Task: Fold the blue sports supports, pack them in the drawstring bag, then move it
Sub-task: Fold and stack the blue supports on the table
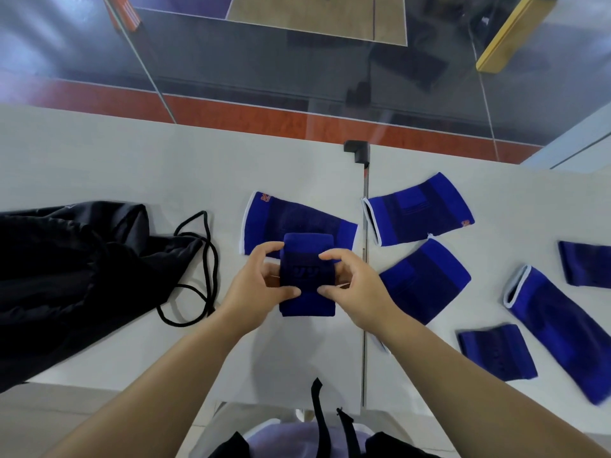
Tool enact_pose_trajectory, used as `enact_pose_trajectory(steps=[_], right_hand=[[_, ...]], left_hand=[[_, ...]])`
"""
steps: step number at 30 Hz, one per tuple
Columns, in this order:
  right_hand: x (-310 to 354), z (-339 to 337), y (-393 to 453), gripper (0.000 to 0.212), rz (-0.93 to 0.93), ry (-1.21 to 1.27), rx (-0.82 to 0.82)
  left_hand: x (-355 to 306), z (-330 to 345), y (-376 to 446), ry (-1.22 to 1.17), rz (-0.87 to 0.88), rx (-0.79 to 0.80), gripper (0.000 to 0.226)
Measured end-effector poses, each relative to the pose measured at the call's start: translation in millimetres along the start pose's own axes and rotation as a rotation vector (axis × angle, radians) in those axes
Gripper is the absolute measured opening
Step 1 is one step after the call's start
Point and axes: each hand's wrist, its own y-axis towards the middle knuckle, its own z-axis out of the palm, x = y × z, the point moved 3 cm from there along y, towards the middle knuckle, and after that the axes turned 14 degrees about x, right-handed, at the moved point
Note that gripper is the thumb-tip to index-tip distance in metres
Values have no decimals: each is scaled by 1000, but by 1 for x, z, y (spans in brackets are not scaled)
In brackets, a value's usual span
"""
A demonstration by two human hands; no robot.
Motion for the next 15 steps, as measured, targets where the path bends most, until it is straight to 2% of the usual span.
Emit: enact_pose_trajectory(steps=[3,5,10,15], right_hand=[[-2,0,-2,55,35,-112,33],[-3,0,-2,58,56,-181,34],[0,1,-2,42,56,-367,-22],[1,-3,-2,24,45,-307,25]], left_hand=[[-1,4,-1,83,17,-15,83],[0,7,-2,176,26,3,85],[4,9,-2,499,52,-45,53],[3,6,-5,508,138,-75,28]])
